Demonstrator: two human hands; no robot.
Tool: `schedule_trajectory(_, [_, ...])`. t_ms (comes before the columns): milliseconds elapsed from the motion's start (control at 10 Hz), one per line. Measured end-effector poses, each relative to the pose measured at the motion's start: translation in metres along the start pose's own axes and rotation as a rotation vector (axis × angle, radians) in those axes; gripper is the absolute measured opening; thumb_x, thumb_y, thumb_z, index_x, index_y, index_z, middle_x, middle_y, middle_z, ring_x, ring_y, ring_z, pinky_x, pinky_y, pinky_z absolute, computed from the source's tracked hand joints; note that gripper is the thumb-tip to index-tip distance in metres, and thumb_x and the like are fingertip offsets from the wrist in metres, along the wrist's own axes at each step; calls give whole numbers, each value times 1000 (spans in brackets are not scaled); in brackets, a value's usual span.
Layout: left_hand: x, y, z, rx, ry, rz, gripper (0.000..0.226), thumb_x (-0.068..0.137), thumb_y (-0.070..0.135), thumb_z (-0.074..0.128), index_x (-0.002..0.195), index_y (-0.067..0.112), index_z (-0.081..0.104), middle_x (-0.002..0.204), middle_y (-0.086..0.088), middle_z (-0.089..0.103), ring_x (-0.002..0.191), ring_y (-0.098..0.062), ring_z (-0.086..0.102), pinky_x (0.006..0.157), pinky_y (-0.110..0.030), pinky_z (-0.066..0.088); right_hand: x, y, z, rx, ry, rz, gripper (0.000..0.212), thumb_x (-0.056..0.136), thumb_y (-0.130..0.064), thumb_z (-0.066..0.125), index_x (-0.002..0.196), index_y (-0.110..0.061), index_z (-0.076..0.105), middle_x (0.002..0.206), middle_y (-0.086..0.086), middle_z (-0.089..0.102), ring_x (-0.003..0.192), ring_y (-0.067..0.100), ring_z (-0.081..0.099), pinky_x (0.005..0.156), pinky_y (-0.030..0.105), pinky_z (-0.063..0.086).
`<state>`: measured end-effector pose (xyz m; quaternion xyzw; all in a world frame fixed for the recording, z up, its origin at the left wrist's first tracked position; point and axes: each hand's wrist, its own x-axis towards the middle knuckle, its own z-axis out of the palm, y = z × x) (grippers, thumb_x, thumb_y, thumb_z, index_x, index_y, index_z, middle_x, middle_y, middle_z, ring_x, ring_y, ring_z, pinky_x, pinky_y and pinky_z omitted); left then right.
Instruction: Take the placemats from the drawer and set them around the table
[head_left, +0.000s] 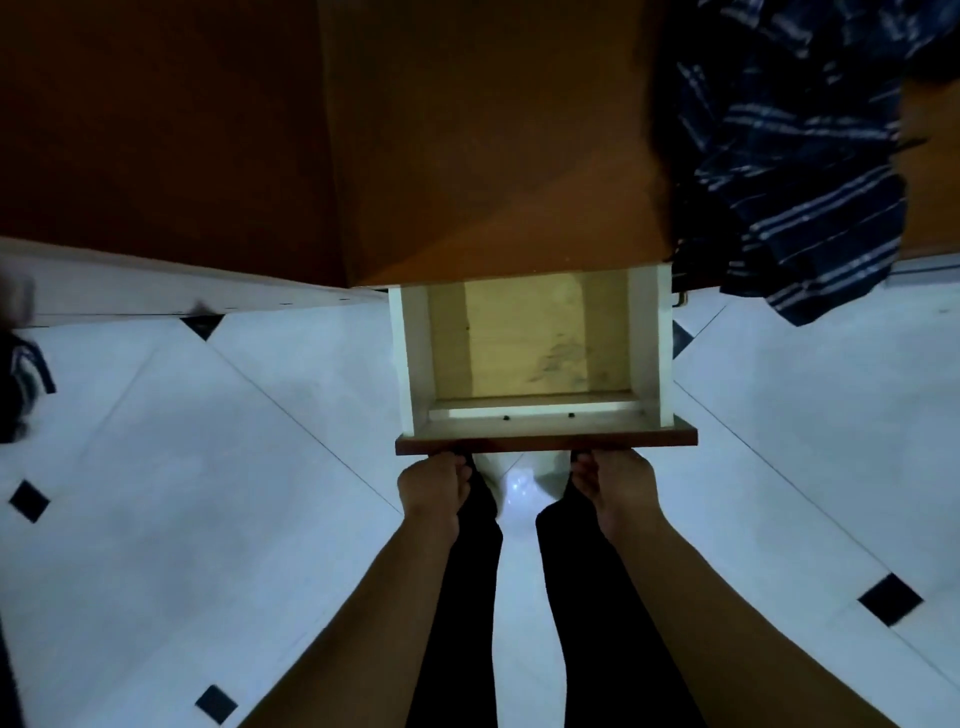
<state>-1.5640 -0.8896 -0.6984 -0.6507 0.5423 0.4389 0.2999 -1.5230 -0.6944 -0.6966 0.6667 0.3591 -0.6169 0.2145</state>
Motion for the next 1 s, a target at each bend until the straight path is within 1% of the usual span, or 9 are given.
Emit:
schedule_trajectory(100, [4,-1,4,-94,-64,-47,4,83,-1,65,85,0,68,77,-12,72,72,-20,69,63,-28,54,1,-2,3,-6,-8,-10,28,90,2,50,116,7,59,85,17,59,69,23,58,65,31,50])
schedule_trajectory(200, [10,12,15,-100,-78,18,9,82,-5,60,79,1,65,70,-13,67,63,-20,61,64,-30,48,11,-17,12,-30,9,-21,21,90,3,51,107,7,63,81,17,63,66,22,61,69,31,53])
schedule_trajectory(300, [12,36,30,-137,-99,105,14,84,-6,60,79,3,69,64,-10,68,59,-17,63,63,-28,50,22,-40,22,-38,-44,-81,13,90,0,52,94,-1,64,74,12,63,60,19,63,65,29,55])
schedule_trajectory(400, [13,70,49,-98,-131,202,13,83,-6,59,78,2,68,62,-10,64,55,-17,58,51,-25,44,35,-68,40,-96,-56,-190,10,91,-6,55,86,-7,64,65,7,63,55,18,60,55,27,51])
schedule_trajectory(500, [15,106,63,-10,-118,310,11,84,2,64,75,6,69,65,-8,69,58,-17,63,51,-24,49,49,-98,65,-133,-43,-258,15,92,-8,52,81,-12,61,55,-1,63,52,15,60,53,26,51])
schedule_trajectory(600, [17,136,72,52,-124,373,6,88,17,69,82,17,70,80,-1,76,73,-13,73,70,-27,59,59,-123,86,-84,-36,-249,18,94,-7,51,81,-11,63,55,0,64,51,14,60,54,24,55])
schedule_trajectory(700, [16,156,82,44,-133,426,5,86,17,70,83,21,67,82,0,76,76,-14,73,75,-29,60,64,-145,101,-79,-39,-236,19,96,-7,50,83,-6,64,61,3,67,53,14,59,48,20,53])
schedule_trajectory(900, [14,160,89,89,-134,473,3,90,24,66,88,22,66,83,1,76,75,-13,73,73,-27,60,65,-155,99,-137,-79,-207,21,99,-11,50,84,-9,65,71,5,71,63,15,66,49,21,57])
schedule_trajectory(1000, [9,157,89,124,-129,519,5,90,27,66,89,22,66,82,2,75,75,-12,71,72,-26,59,60,-153,90,-190,-51,-241,24,97,-9,51,76,-11,63,58,0,68,58,14,63,50,21,55])
